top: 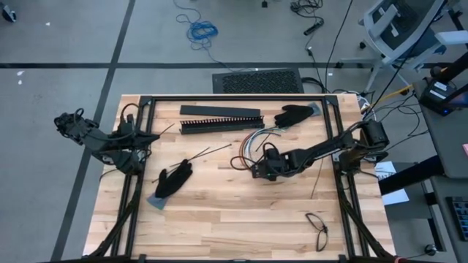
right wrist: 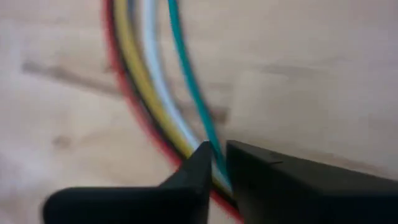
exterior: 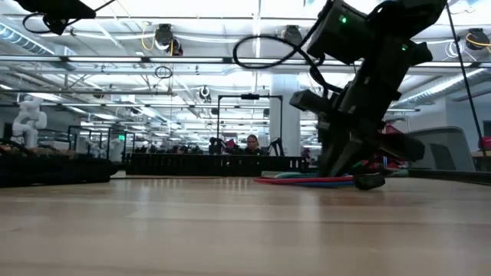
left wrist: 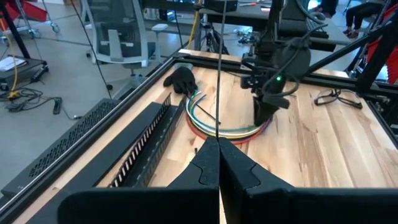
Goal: Ziptie cables
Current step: Wrap the cable wires using a zip tie
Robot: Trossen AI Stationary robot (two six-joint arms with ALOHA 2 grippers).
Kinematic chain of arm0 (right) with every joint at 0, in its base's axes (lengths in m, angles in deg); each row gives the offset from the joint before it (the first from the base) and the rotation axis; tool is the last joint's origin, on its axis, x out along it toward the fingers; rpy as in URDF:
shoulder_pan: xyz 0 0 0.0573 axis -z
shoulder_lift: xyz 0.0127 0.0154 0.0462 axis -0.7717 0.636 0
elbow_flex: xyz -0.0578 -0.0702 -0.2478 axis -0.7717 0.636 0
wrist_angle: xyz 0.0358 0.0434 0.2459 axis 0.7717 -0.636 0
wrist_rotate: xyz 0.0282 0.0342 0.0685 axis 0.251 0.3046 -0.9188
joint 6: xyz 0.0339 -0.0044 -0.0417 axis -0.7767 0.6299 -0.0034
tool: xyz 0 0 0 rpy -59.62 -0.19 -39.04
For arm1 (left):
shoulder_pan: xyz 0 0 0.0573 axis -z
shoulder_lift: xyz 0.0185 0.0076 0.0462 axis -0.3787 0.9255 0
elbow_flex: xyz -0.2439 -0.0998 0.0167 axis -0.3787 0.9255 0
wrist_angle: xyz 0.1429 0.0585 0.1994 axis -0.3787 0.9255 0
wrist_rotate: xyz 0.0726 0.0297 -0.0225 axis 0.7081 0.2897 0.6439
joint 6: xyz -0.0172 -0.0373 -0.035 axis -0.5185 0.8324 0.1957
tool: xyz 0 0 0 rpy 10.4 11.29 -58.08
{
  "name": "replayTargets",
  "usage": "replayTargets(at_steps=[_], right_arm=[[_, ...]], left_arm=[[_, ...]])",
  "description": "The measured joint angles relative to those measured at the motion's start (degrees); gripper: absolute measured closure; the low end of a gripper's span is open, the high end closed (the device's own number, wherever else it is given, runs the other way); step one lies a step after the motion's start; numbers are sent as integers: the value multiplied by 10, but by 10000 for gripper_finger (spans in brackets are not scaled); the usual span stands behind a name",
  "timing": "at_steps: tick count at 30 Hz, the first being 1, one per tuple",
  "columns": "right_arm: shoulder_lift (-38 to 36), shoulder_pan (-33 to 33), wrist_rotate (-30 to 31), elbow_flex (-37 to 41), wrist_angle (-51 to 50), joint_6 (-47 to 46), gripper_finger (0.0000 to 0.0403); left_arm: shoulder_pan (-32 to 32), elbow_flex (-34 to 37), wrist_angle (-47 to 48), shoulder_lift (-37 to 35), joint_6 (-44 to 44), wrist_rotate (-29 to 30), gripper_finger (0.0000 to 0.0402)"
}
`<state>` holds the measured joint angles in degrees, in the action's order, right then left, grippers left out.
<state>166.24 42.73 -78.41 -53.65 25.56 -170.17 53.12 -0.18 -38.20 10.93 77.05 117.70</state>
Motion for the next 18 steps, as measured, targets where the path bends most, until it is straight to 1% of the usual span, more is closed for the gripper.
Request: replayTargets(at_steps=[6, 10, 14, 18], right_arm=[[-1, -1, -6, 0, 27, 36, 240], [-1, 3, -7, 0, 21, 72, 186], [-2, 15, -17, 0, 25, 100, 151], [-2, 30, -70, -12, 24, 141, 138]], left_arm=[[0, 0, 0, 0, 0, 0, 401], [0, 0, 0, 0, 0, 0, 401], [0, 0, 0, 0, 0, 0, 401], [0, 0, 0, 0, 0, 0, 401]])
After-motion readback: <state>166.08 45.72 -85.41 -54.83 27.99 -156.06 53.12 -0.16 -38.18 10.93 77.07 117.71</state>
